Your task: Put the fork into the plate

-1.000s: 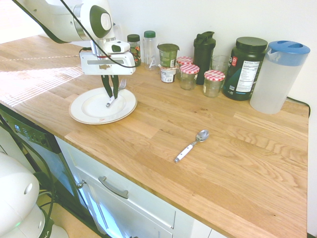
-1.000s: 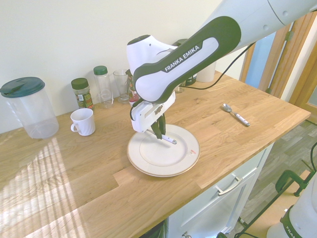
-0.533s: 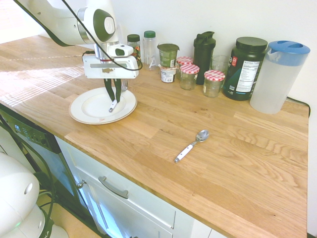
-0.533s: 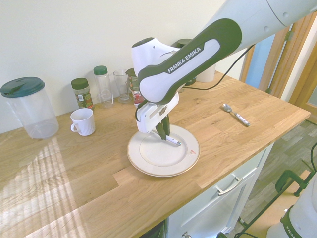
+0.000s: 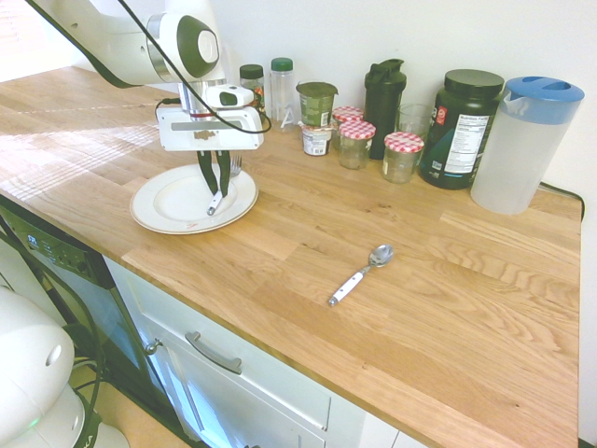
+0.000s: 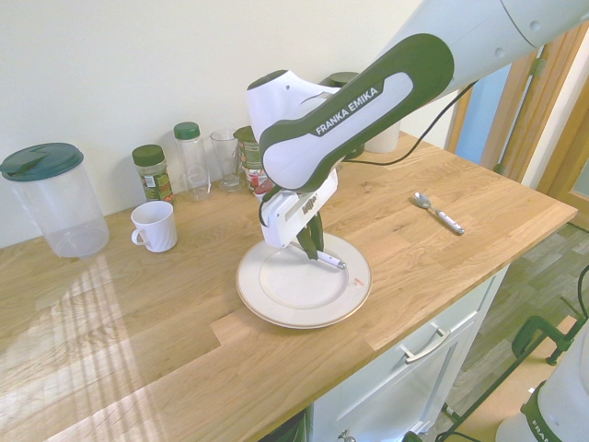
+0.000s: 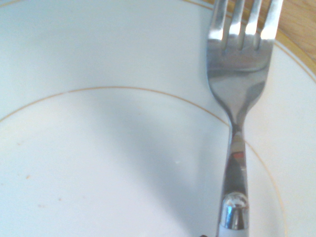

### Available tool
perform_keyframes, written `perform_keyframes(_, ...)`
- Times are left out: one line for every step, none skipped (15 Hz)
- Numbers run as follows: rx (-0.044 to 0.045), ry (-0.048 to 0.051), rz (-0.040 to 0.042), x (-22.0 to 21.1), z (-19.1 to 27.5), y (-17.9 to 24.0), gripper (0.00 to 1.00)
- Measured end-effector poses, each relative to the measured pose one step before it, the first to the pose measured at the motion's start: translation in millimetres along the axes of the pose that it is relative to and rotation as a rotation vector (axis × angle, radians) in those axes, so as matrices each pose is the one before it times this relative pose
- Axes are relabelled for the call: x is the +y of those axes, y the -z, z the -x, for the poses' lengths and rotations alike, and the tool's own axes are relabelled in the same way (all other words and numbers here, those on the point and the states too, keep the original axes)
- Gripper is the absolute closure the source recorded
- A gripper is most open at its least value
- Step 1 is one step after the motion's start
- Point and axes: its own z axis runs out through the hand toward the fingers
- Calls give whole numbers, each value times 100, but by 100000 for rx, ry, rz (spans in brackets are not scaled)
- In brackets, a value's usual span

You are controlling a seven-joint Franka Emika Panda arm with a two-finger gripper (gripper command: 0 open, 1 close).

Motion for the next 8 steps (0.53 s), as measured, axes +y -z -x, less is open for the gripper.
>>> perform_keyframes(150, 226, 424, 32, -1, -18, 0)
perform_keyframes(64, 134, 312, 30, 2, -11, 0)
perform_keyframes(47, 64, 168, 18, -1, -6, 0)
perform_keyframes(24, -1, 53, 12, -8, -4, 0)
perform_keyframes(73, -72, -47, 34, -17, 37, 0)
perform_keyframes(1793, 88, -822, 106, -93, 290, 0)
perform_keyframes(3881, 567, -1608, 284, -6, 492, 0)
perform_keyframes(3807, 995, -2214, 460, 380, 491, 0)
